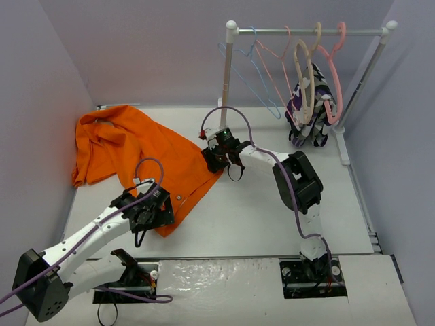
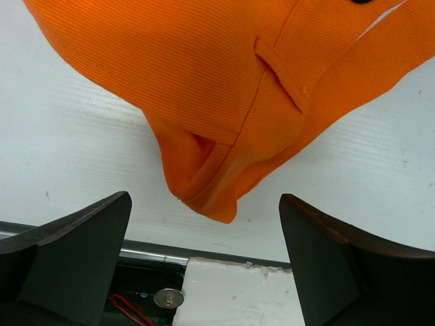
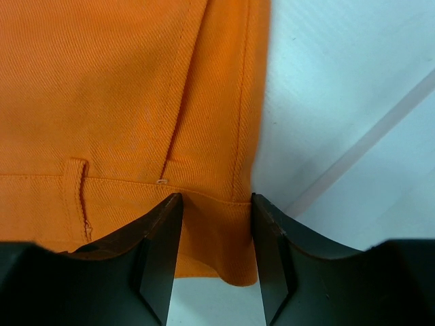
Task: Place the trousers on the hanger
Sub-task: Flatten out the trousers at the center of the board.
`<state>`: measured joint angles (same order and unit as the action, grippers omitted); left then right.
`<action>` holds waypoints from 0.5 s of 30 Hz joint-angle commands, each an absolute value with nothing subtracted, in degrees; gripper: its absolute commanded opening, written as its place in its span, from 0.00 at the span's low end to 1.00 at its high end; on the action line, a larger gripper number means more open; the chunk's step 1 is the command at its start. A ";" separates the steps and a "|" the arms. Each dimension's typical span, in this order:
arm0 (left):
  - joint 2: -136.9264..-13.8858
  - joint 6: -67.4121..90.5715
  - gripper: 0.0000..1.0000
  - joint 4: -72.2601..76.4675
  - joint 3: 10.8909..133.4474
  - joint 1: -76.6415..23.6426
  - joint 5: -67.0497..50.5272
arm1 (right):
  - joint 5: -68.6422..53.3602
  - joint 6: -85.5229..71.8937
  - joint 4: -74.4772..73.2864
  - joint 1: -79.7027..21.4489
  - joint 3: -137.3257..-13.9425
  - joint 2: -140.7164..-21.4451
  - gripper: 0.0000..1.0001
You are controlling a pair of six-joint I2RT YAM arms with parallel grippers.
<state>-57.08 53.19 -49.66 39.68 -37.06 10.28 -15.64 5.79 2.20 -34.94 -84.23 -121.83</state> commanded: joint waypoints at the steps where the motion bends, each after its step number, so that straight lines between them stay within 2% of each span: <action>1: -56.44 54.05 0.88 -49.04 40.94 -37.02 10.37 | -17.16 6.04 0.21 -35.42 -84.72 -122.56 0.40; 3: -56.22 54.12 0.88 -49.11 40.96 -37.00 10.51 | -17.14 5.78 0.18 -35.29 -84.17 -122.61 0.34; 6: -55.83 54.22 0.88 -49.21 40.87 -37.09 10.80 | -15.39 5.21 0.18 -35.24 -83.44 -122.03 0.13; 9: -55.72 54.23 0.88 -49.22 40.78 -37.09 10.90 | -13.30 4.74 -2.58 -35.45 -85.15 -118.21 0.00; 15: -54.83 54.22 0.88 -49.55 40.61 -37.01 11.19 | -8.84 4.44 -11.88 -38.00 -100.95 -108.39 0.00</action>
